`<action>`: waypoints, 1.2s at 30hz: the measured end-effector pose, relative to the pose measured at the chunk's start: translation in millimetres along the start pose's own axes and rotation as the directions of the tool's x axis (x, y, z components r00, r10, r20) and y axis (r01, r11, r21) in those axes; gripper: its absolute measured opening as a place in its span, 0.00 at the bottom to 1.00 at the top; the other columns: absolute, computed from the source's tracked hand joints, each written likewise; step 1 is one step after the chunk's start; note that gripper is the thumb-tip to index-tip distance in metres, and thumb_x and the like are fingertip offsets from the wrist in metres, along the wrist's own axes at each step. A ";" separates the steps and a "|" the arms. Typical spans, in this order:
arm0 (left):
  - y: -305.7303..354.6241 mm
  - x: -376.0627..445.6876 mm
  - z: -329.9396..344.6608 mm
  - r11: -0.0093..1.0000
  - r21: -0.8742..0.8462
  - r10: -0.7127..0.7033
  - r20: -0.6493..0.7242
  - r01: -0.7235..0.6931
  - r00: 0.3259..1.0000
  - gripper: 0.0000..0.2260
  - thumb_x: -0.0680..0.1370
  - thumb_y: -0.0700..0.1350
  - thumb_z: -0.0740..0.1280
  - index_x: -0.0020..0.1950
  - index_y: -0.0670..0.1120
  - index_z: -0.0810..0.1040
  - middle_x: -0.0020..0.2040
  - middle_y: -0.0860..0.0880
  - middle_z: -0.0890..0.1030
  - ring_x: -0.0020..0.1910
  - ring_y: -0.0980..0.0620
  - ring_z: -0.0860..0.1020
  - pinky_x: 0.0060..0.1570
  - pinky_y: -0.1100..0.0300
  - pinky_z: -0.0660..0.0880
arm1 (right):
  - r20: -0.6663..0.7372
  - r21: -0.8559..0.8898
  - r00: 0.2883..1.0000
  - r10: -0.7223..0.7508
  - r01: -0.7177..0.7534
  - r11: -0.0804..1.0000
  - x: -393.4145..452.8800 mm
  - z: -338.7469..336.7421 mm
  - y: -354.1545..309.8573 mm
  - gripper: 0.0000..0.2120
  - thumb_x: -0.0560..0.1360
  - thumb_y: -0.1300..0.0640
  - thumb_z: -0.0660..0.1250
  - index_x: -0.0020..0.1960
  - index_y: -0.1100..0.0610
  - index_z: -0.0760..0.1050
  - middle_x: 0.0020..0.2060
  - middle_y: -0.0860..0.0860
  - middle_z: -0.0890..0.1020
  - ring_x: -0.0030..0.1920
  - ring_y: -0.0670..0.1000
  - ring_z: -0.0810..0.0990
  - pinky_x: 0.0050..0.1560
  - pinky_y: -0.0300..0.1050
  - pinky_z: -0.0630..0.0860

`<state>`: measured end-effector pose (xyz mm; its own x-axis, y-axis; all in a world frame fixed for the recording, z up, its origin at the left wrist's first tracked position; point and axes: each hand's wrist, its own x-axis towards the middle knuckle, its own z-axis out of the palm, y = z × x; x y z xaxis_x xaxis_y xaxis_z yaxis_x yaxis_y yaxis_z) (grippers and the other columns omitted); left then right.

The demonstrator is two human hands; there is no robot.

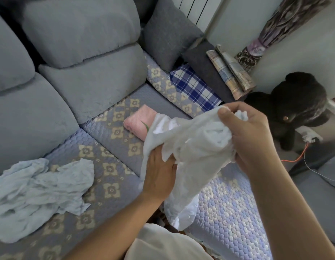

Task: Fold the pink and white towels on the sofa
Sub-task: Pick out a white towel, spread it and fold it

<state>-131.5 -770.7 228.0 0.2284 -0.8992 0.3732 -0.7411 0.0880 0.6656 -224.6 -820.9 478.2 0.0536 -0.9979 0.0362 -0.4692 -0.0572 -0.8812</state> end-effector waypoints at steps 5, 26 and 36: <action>-11.1 10.5 -8.5 0.976 0.134 -0.150 -0.162 0.173 0.975 0.18 0.82 0.49 0.62 0.73 0.55 0.74 0.67 0.43 0.67 0.67 0.39 0.67 0.69 0.46 0.64 | 0.032 0.055 0.998 -0.051 0.049 0.997 2.6 -17.9 -0.7 0.07 0.78 0.52 0.71 0.41 0.48 0.82 0.38 0.48 0.84 0.36 0.48 0.85 0.37 0.44 0.81; 55.3 73.6 -8.4 0.817 0.552 0.030 -0.329 0.167 0.944 0.18 0.86 0.49 0.53 0.67 0.40 0.73 0.69 0.37 0.70 0.63 0.34 0.71 0.63 0.40 0.68 | 0.261 0.268 0.950 -0.171 0.099 0.958 71.5 -159.3 29.7 0.07 0.79 0.57 0.70 0.44 0.57 0.81 0.43 0.63 0.83 0.40 0.58 0.83 0.47 0.66 0.81; 96.2 55.7 -23.5 0.871 0.373 -0.139 -0.436 0.319 0.889 0.20 0.84 0.48 0.51 0.66 0.37 0.74 0.69 0.39 0.73 0.63 0.38 0.75 0.61 0.43 0.75 | 0.264 0.401 0.932 -0.247 0.127 0.907 106.0 -188.7 45.9 0.10 0.78 0.59 0.70 0.39 0.51 0.82 0.37 0.54 0.84 0.37 0.52 0.83 0.41 0.52 0.82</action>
<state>-175.2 -802.3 328.0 0.5813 -0.6245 0.5216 -0.8083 -0.3699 0.4580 -406.7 -935.0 530.5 0.3990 -0.9081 0.1273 -0.0651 -0.1665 -0.9839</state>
